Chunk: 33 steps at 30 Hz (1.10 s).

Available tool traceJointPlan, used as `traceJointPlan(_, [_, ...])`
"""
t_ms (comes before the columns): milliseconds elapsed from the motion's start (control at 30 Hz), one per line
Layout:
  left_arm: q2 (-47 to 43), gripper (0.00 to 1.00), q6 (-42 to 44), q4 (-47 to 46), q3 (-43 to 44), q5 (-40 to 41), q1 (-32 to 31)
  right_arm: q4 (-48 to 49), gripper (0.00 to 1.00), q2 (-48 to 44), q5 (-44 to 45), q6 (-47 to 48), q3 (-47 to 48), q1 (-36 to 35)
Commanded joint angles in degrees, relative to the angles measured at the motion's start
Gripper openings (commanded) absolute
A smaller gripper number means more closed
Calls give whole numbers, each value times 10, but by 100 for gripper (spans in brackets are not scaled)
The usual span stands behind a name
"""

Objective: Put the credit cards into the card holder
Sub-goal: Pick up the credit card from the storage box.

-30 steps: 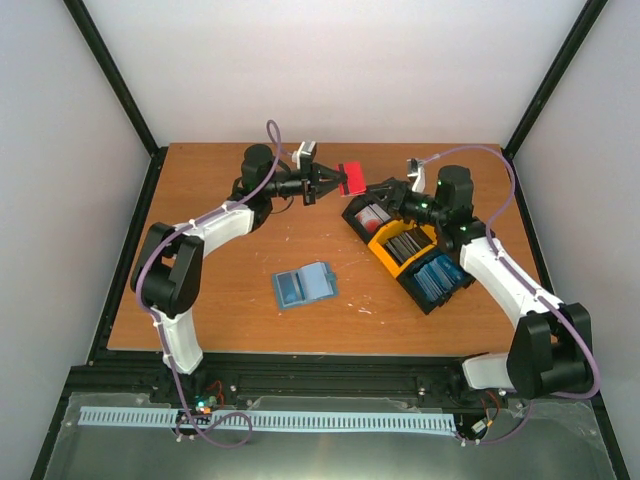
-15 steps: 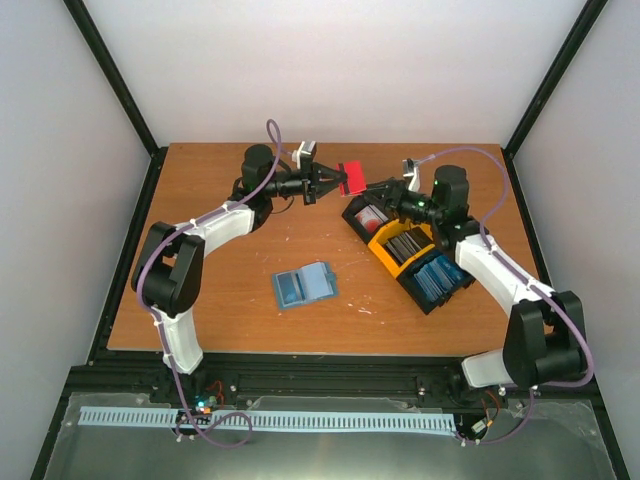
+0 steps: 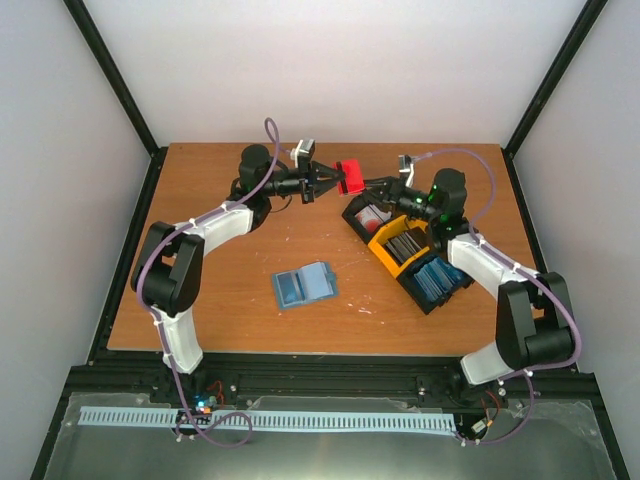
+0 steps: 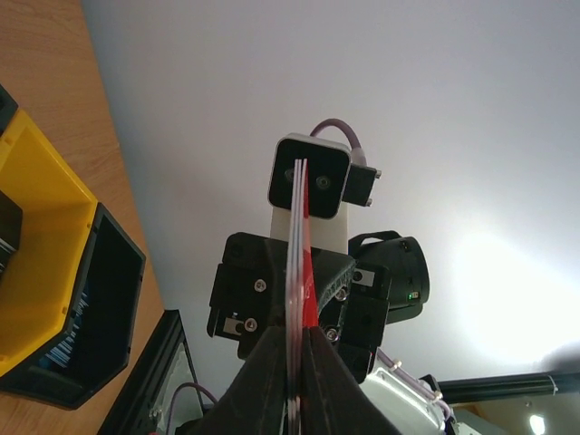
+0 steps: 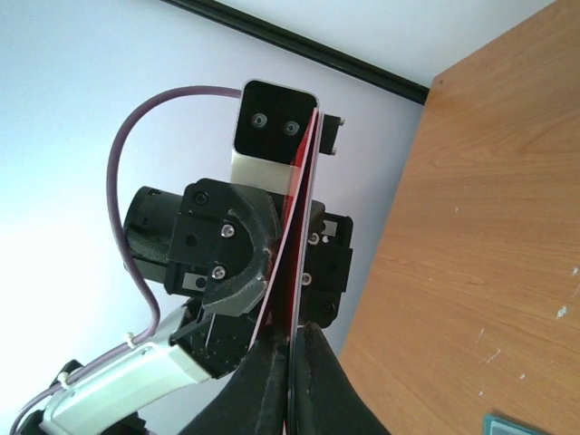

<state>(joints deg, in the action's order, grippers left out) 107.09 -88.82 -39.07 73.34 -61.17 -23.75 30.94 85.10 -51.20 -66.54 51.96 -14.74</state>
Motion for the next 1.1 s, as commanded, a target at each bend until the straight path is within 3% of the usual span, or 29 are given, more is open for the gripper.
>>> traceJointPlan(0, [10, 6, -7, -24, 3, -35, -5, 96, 3, 12, -1, -46, -16, 6])
traceJointPlan(367, [103, 9, -5, -35, 60, -47, -6, 113, 3, 29, -6, -41, -50, 55])
traceJointPlan(700, [177, 11, -19, -75, 108, -62, -13, 201, 3, 75, -15, -73, -90, 86])
traceJointPlan(900, [193, 1, -8, -73, 114, -53, -12, 195, 3, 88, -16, -61, -92, 104])
traceJointPlan(1067, [189, 1, 43, -37, 105, -44, -9, 135, 3, 82, -6, -7, -88, 123])
